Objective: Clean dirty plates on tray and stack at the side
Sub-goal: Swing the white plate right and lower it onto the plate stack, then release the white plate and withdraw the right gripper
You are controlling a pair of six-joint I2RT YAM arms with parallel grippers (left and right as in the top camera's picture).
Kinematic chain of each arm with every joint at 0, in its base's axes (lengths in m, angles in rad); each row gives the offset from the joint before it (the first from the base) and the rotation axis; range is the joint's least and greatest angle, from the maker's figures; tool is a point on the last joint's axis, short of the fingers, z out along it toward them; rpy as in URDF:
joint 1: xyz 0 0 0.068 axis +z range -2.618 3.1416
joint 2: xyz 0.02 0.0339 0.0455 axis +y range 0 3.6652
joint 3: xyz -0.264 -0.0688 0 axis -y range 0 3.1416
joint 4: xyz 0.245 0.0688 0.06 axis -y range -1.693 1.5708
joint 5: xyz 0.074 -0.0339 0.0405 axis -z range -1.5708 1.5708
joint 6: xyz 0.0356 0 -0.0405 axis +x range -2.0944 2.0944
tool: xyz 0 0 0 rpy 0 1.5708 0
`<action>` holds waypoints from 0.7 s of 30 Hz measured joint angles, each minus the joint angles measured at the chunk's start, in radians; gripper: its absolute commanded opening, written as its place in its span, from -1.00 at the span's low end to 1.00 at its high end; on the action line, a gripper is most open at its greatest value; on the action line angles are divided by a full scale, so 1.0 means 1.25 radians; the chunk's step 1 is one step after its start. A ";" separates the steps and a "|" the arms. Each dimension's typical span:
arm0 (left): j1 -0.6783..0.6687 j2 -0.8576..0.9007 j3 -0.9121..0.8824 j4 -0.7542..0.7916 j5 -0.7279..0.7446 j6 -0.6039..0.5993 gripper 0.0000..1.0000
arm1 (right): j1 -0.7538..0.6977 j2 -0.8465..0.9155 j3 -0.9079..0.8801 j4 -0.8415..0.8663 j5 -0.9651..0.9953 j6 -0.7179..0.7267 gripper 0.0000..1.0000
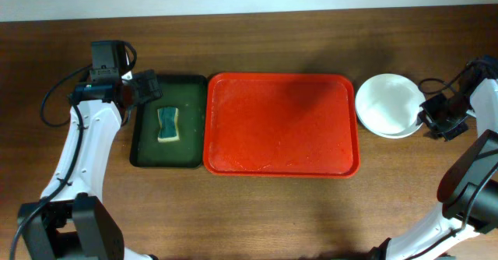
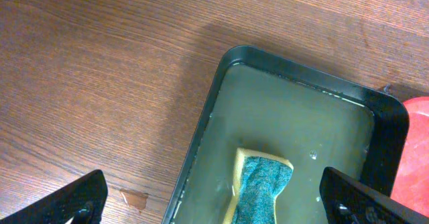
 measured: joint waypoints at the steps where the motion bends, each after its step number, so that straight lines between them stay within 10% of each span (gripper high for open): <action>1: 0.000 0.000 0.000 0.000 0.000 0.000 0.99 | 0.000 0.000 0.000 0.000 0.001 -0.009 0.36; 6: 0.000 0.000 0.000 0.000 0.000 0.000 0.99 | 0.000 0.000 0.000 -0.006 0.007 -0.104 0.97; 15: 0.000 0.000 0.000 0.000 0.000 0.000 0.99 | 0.034 0.000 0.000 -0.146 -0.006 -0.211 0.97; 21: 0.000 0.000 0.000 0.000 0.000 0.000 0.99 | 0.303 0.000 -0.011 -0.180 -0.022 -0.241 0.97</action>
